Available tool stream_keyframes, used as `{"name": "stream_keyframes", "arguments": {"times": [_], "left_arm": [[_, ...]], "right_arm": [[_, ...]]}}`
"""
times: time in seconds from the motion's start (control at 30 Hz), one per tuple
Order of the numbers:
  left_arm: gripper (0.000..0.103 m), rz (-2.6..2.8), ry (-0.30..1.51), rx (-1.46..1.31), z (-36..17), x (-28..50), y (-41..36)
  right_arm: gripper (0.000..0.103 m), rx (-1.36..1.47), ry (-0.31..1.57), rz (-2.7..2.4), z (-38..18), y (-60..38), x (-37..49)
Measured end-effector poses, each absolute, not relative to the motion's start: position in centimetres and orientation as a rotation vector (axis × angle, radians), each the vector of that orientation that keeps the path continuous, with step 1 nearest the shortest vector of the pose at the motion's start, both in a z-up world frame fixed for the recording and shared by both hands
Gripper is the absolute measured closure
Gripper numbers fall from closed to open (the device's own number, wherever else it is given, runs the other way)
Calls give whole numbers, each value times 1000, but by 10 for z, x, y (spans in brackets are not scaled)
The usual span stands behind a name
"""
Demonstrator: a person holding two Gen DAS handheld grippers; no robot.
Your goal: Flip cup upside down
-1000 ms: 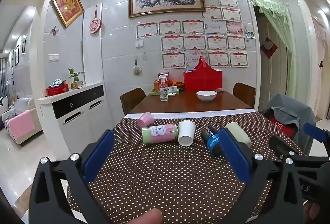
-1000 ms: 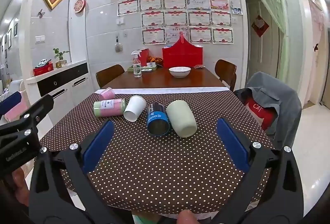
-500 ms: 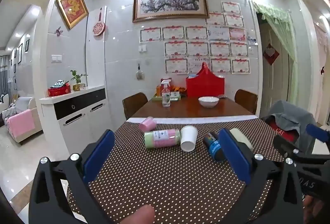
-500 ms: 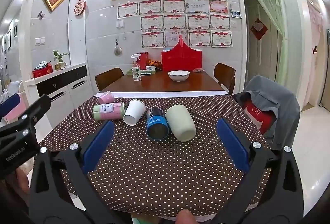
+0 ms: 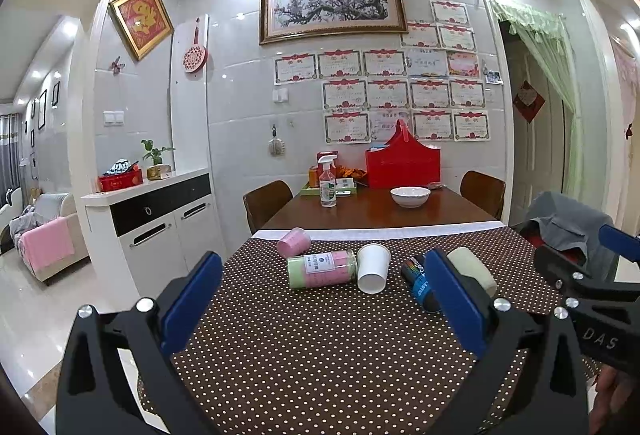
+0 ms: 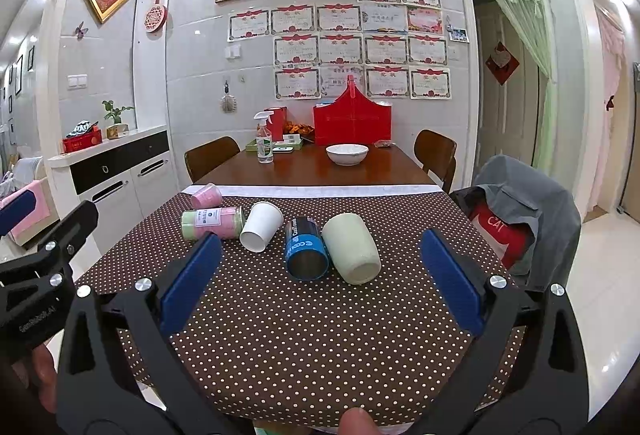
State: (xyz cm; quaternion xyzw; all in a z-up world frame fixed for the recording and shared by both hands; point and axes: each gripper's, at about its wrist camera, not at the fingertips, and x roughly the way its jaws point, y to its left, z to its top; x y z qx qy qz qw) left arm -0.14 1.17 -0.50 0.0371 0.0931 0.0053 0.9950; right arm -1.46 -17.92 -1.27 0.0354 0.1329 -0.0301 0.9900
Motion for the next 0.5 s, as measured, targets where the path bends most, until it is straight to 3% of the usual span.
{"name": "stream_keyframes", "arguments": {"times": [0.5], "left_arm": [[4, 8, 190, 64, 0, 2, 17]], "right_arm": [[6, 72, 263, -56, -13, -179, -13]]}}
